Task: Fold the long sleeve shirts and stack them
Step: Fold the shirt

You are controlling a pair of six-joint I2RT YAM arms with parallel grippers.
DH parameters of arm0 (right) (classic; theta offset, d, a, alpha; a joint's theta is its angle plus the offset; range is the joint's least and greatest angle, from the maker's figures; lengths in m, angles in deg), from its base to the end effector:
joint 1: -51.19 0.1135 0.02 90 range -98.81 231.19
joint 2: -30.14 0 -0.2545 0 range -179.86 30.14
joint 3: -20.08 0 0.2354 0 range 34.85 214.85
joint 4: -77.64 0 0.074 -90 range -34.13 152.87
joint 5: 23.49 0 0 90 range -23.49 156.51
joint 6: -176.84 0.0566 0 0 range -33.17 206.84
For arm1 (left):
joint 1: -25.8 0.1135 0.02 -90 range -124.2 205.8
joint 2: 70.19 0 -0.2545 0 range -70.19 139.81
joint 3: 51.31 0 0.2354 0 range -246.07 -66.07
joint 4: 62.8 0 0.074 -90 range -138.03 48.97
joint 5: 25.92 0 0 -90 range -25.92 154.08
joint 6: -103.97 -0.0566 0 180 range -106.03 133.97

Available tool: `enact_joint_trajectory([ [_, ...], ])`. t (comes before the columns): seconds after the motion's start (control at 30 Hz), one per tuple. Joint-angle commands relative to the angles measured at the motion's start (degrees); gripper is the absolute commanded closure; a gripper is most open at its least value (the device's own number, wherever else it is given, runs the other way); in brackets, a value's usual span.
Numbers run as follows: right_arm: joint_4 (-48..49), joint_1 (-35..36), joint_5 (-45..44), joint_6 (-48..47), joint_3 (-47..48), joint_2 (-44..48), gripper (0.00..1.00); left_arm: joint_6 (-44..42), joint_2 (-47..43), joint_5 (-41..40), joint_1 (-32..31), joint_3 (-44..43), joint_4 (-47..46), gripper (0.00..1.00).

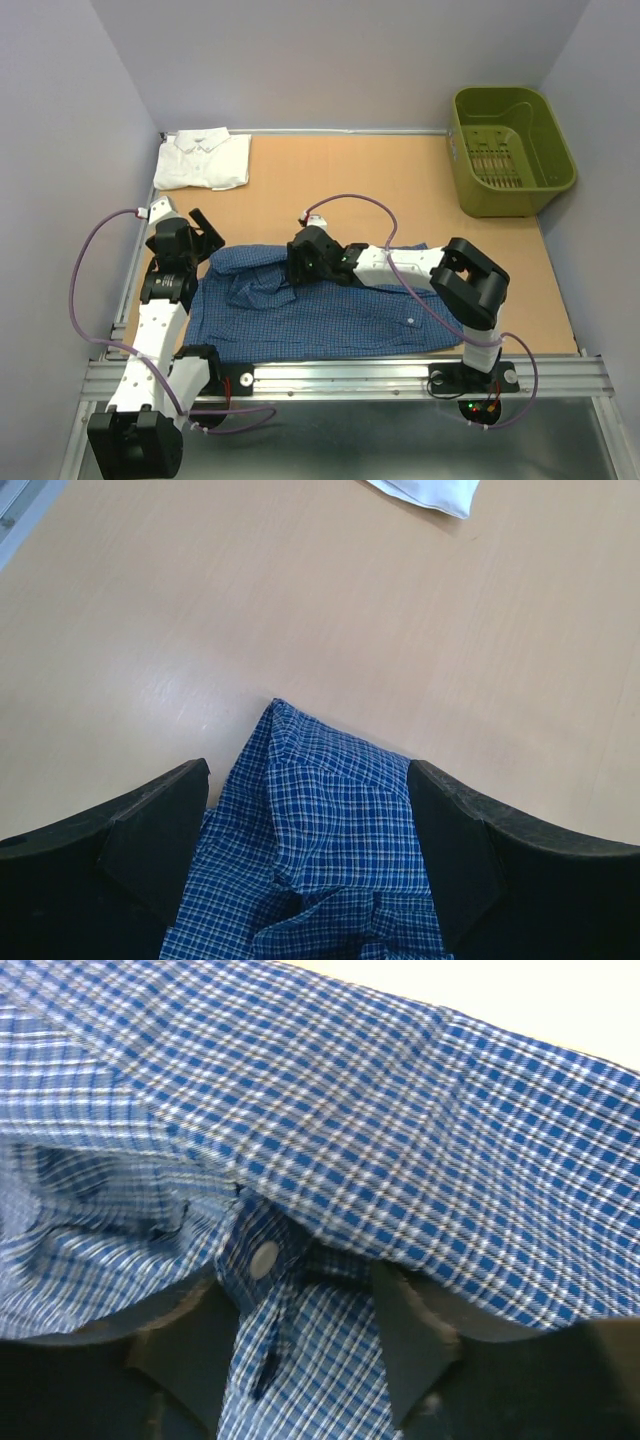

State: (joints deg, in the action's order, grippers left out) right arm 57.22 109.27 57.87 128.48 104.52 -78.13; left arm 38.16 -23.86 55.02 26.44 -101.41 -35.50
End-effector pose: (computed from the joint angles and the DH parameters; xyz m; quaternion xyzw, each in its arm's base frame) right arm 0.2230 0.3420 0.1694 -0.1024 0.9135 0.2516 0.3029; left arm 0.1981 0.0111 0.2612 -0.2215 0.8050 -0.0468 0.5483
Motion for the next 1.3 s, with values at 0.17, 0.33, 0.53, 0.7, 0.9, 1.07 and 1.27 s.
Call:
enact_joint_trajectory([
  [0.17,2.75,0.01,-5.95,-0.25,4.77,-0.45,0.78,0.07,-1.06,-1.66,-0.47,0.26,-3.13,0.08],
  [0.33,2.66,0.10,-0.08,-3.67,4.34,4.36,1.00,-0.19,-0.89,-1.93,-0.47,0.18,-3.31,0.08],
  [0.53,-4.35,0.27,12.14,-6.58,3.46,13.51,1.00,-0.10,-0.80,-2.01,-0.47,0.18,-3.39,0.08],
  [0.7,-14.98,2.38,20.32,-8.51,2.49,22.30,1.00,-0.19,-1.15,-2.37,-0.47,0.18,-3.40,0.08],
  [0.9,-22.64,5.37,26.04,-8.16,0.03,28.37,0.99,-0.28,-2.12,-2.80,-0.47,0.18,-3.22,0.08],
  [1.07,-25.19,8.62,30.96,-7.28,-2.17,31.80,0.98,-0.19,-3.08,-2.90,-0.47,0.26,-2.95,0.08],
  [1.27,-27.22,9.42,31.23,-7.10,-5.77,33.65,0.69,-0.37,-2.91,-2.28,-0.47,0.35,-2.87,0.08],
])
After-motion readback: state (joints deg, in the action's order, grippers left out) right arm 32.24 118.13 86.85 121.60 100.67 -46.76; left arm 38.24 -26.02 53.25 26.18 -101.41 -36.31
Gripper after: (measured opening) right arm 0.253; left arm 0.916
